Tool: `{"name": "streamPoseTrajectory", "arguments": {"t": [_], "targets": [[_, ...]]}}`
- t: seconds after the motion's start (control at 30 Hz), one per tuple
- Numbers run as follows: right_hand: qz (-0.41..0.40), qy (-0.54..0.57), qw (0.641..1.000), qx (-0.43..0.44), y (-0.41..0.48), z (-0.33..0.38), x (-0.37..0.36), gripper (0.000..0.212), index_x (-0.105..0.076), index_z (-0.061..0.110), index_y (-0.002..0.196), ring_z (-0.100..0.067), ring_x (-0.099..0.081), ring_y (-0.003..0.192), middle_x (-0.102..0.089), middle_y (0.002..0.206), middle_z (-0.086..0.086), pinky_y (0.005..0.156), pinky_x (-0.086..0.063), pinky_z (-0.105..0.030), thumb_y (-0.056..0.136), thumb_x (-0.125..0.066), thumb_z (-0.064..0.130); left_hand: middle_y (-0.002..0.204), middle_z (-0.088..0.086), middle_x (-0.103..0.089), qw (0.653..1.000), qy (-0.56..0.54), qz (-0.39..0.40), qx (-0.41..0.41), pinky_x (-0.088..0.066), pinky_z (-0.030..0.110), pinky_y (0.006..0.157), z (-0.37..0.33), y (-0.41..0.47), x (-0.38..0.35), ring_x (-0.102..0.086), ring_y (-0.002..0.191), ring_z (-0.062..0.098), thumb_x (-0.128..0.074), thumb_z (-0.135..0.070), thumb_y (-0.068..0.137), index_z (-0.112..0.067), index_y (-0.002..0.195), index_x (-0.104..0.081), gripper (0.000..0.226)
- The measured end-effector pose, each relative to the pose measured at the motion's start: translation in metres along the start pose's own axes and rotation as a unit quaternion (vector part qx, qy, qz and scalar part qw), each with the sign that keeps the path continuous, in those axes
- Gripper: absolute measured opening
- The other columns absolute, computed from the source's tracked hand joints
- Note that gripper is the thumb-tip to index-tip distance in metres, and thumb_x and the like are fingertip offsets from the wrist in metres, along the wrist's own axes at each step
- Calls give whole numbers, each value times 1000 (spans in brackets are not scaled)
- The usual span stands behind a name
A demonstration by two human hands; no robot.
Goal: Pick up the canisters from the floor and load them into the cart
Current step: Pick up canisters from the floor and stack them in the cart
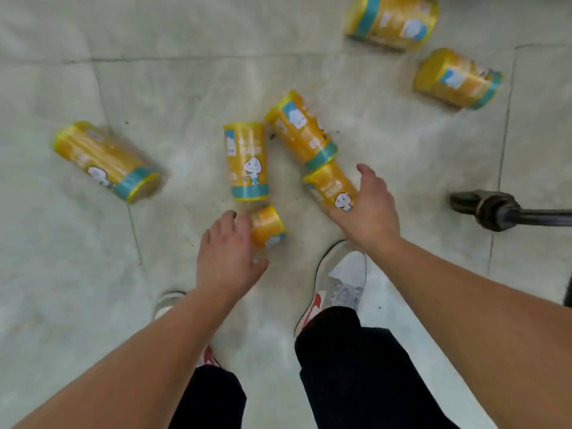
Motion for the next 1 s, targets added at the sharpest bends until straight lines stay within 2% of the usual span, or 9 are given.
{"name": "streamPoseTrajectory", "arguments": {"t": [0.1, 0.27, 0.47, 0.6, 0.67, 0.73, 0.8, 0.9, 1.0], "targets": [[17, -4, 999, 32, 26, -9, -25, 92, -27, 25, 150, -32, -49, 123, -47, 138, -9, 95, -45, -42, 75, -77, 37, 119, 7, -51, 999, 29, -14, 17, -44, 42, 87, 4, 19, -30, -53, 108, 32, -74, -41, 64, -16, 131, -43, 77], [20, -30, 999, 35, 37, -8, -33, 80, -35, 27, 141, -32, -55, 111, -52, 125, -6, 84, -51, -44, 75, -77, 40, 113, 2, -53, 1000, 23, 8, 9, -46, 38, 75, 2, 23, -40, -55, 103, 28, -74, -38, 63, -23, 127, -45, 72], [4, 17, 1000, -13, -26, 0, 11, 76, -36, 32, 134, -30, -56, 108, -52, 120, -2, 81, -51, -42, 70, -76, 40, 117, -7, -49, 994, -97, 21, 37, -48, 34, 67, -12, -25, 34, -56, 104, 21, -74, -42, 66, -29, 129, -43, 72], [-21, 78, 997, -12, -108, 22, 84, 78, -37, 36, 134, -24, -55, 108, -52, 119, 3, 82, -52, -43, 66, -75, 43, 108, -9, -43, 974, -220, -21, 49, -42, 30, 70, -41, -74, 126, -53, 88, 14, -83, -41, 59, -28, 123, -49, 74], [-54, 118, 991, -2, -151, 37, 135, 79, -38, 39, 133, -21, -55, 108, -52, 118, 6, 82, -52, -42, 64, -75, 45, 101, -6, -48, 958, -280, -55, 36, -39, 28, 71, -63, -99, 181, -53, 84, 13, -87, -36, 56, -26, 117, -54, 70], [-99, 156, 983, 10, -195, 50, 194, 78, -39, 42, 131, -17, -55, 107, -52, 116, 10, 81, -53, -40, 62, -74, 48, 95, -5, -56, 943, -324, -75, 8, -42, 29, 69, -93, -125, 240, -58, 84, 14, -88, -37, 54, -32, 105, -57, 61], [-150, 194, 969, 27, -239, 61, 255, 76, -39, 45, 129, -14, -54, 107, -52, 113, 14, 81, -53, -40, 61, -73, 50, 93, -7, -61, 931, -355, -85, -25, -47, 31, 69, -133, -156, 299, -61, 83, 11, -88, -39, 53, -40, 92, -55, 52], [-230, 237, 943, 52, -302, 63, 343, 75, -43, 43, 129, -14, -55, 107, -53, 112, 13, 85, -52, -41, 60, -72, 52, 84, -11, -66, 915, -388, -85, -68, -47, 28, 64, -200, -211, 374, -62, 77, 5, -90, -34, 57, -33, 86, -57, 44], [-308, 263, 913, 55, -363, 41, 420, 75, -44, 40, 129, -13, -55, 108, -54, 112, 12, 90, -51, -40, 61, -72, 50, 83, -12, -70, 895, -432, -56, -98, -55, 37, 70, -271, -266, 417, -67, 77, 9, -88, -46, 46, -30, 90, -60, 54]]}}
Point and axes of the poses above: each hand's wrist, its own y-axis towards the middle knuckle, its own x-axis out of the back of the hand, z = x × y, the point moved 5 cm from there along y, towards the middle knuckle
